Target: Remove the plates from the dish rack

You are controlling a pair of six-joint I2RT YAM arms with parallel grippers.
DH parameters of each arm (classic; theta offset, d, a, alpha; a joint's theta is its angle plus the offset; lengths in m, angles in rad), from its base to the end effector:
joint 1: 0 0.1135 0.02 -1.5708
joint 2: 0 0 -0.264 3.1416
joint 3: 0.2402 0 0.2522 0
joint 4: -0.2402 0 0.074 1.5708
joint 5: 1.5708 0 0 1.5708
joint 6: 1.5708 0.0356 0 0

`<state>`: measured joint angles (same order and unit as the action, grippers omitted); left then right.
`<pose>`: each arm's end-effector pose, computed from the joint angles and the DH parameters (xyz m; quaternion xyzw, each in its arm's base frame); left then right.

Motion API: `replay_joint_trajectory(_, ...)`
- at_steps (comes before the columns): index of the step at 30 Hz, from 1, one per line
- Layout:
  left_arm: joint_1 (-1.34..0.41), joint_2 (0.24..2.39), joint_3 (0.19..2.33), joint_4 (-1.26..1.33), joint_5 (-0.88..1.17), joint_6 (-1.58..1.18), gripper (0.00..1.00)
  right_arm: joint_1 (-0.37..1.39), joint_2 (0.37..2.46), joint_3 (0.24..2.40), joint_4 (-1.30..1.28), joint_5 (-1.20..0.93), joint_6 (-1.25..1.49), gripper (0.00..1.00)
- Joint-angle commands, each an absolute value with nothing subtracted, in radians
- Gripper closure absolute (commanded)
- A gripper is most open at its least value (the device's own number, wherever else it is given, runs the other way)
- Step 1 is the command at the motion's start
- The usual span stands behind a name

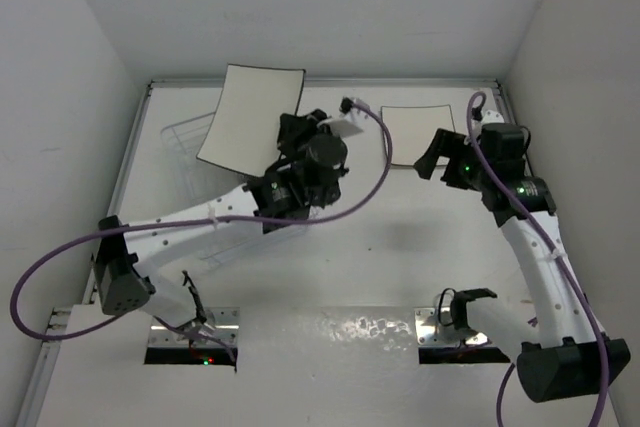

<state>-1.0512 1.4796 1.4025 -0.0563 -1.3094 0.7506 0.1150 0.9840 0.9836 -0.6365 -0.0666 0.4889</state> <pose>0.1924 -0.2670 0.4063 0.2191 0.6850 0.3749 0.5850 0.2052 0.0261 0.3281 0.1512 0.8797 0.1622 0.4207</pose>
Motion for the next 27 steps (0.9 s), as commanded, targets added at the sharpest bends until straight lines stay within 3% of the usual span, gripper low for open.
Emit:
replay_joint_trajectory(1, -1.176, 1.353, 1.289, 0.235, -1.387, 1.021, 1.00, 0.042, 0.974, 1.061, -0.632, -0.300, 0.529, 0.01)
replay_joint_trajectory(11, -1.492, 1.348, 0.956, 0.377, -1.256, 1.146, 1.00, 0.006, 1.066, 1.178, -0.557, -0.840, 0.586, 0.01)
replay_joint_trajectory(15, -1.578, 1.405, 0.871, 0.529, -1.239, 1.241, 1.00, 0.027, 1.071, 1.109, -0.526, -0.883, 0.592, 0.01)
replay_joint_trajectory(27, -1.695, 1.523, 0.850, 0.626, -1.229, 1.302, 1.00, 0.199, 1.137, 0.942, -0.425, -0.904, 0.606, 0.04)
